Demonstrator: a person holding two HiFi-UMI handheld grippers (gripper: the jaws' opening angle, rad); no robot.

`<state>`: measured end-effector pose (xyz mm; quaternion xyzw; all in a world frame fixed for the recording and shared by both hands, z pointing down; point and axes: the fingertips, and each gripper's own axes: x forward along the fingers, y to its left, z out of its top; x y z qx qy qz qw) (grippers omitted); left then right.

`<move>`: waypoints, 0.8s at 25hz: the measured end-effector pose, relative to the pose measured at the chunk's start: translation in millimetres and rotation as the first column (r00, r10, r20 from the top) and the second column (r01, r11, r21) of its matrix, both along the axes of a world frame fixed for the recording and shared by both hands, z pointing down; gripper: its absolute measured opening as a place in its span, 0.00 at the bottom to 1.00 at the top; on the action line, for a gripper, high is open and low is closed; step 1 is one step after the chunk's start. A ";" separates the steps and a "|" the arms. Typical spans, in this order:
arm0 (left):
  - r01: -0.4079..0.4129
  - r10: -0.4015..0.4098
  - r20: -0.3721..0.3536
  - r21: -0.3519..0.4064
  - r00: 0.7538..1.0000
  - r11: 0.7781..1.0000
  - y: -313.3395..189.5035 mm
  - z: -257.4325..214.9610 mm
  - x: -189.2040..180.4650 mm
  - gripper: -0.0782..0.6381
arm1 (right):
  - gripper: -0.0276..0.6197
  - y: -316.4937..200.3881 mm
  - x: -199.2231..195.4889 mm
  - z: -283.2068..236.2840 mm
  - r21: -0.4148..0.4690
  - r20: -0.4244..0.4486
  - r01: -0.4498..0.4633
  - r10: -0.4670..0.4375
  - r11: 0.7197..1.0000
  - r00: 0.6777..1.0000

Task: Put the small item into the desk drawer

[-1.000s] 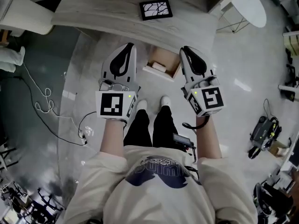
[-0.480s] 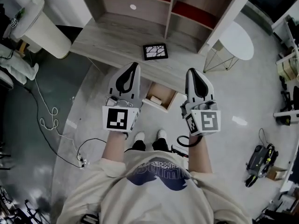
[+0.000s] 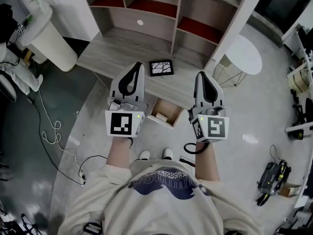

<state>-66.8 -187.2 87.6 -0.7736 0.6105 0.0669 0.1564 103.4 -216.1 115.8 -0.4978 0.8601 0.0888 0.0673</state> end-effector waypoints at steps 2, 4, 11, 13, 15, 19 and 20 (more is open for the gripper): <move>-0.001 0.001 0.003 0.005 1.000 1.000 -0.9 -2.5 0.5 0.13 | 0.04 -0.7 -1.0 -0.8 0.004 0.000 0.001 -0.001 1.000 1.000; 0.000 0.000 0.005 0.009 1.000 1.000 -0.2 -3.3 0.5 0.13 | 0.04 0.2 -2.4 0.4 0.004 -0.005 0.006 -0.005 1.000 1.000; 0.002 -0.002 0.001 0.000 1.000 1.000 -1.3 -1.8 -2.4 0.13 | 0.04 0.2 -5.0 3.8 0.000 -0.021 0.002 -0.002 1.000 1.000; 0.003 -0.003 -0.008 -0.002 1.000 1.000 -1.0 -1.7 -4.0 0.13 | 0.04 0.2 -6.0 6.5 -0.001 -0.045 -0.010 0.010 1.000 0.999; 0.005 -0.005 -0.003 -0.006 1.000 1.000 -1.9 -0.2 -5.5 0.13 | 0.04 -0.6 -6.0 9.6 -0.002 -0.067 -0.024 0.024 1.000 0.997; 0.004 -0.004 0.005 -0.003 1.000 1.000 -4.5 0.3 -6.3 0.13 | 0.04 -1.9 -6.0 10.9 -0.001 -0.068 -0.028 0.028 1.000 0.997; 0.003 -0.003 0.007 -0.003 1.000 1.000 -4.7 0.3 -6.1 0.13 | 0.04 -1.9 -6.2 10.5 0.000 -0.070 -0.027 0.027 1.000 0.997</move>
